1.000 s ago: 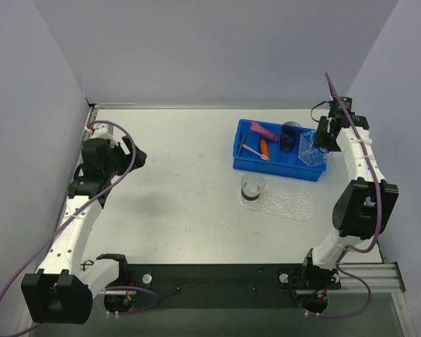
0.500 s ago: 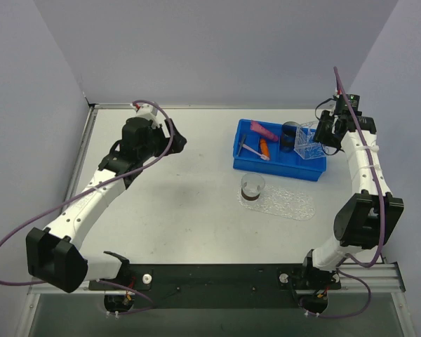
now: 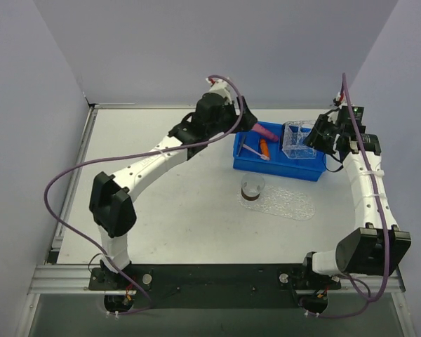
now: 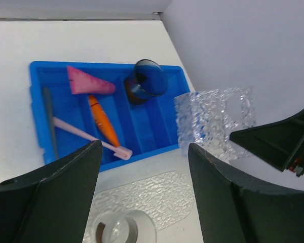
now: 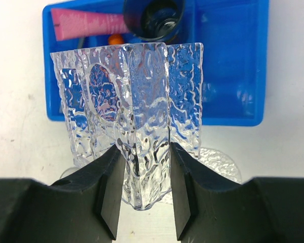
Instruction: Prepare toiletry sets of a toothbrush and toothpaste on the tray
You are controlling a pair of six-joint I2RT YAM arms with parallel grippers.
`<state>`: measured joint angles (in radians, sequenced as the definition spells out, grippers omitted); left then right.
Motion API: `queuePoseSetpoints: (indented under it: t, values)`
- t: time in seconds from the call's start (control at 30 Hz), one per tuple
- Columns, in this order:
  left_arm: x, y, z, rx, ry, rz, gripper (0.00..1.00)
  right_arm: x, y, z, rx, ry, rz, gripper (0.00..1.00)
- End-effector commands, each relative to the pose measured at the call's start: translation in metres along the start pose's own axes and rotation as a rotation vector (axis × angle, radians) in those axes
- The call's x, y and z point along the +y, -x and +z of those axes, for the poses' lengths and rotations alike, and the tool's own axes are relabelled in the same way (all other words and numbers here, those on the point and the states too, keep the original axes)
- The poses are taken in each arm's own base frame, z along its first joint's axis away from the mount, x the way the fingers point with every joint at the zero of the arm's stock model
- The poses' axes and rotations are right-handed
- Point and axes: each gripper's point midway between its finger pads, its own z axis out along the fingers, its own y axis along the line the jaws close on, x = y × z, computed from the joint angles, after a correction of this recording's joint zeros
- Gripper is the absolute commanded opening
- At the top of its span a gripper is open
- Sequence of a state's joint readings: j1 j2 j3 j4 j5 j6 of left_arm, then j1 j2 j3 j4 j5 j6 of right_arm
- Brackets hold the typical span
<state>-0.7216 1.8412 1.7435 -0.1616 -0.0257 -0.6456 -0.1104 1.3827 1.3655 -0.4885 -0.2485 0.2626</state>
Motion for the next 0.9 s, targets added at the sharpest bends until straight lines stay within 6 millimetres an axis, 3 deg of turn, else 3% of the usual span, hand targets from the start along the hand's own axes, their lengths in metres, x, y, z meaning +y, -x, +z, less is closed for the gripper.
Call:
queuePoseSetpoints:
  t: [0.0,0.13,0.33,0.63,0.87]
  values:
    - [-0.059,0.012,0.015,-0.036,-0.13,0.004,0.79,0.029,0.0,-0.02,-0.059,0.106,0.009,0.0]
    - [-0.072,-0.016,0.034,0.019,-0.165,-0.008,0.79,0.038,-0.015,-0.026,-0.05,0.132,-0.005,0.0]
    - [-0.077,-0.046,0.039,0.076,-0.15,0.022,0.79,0.045,-0.019,-0.031,-0.061,0.154,0.004,0.0]
    - [-0.081,-0.077,0.039,0.148,-0.148,0.058,0.76,0.047,-0.023,-0.028,-0.058,0.158,0.016,0.0]
    - [-0.086,-0.094,0.042,0.197,-0.153,0.07,0.66,0.047,-0.025,-0.029,-0.063,0.158,0.022,0.0]
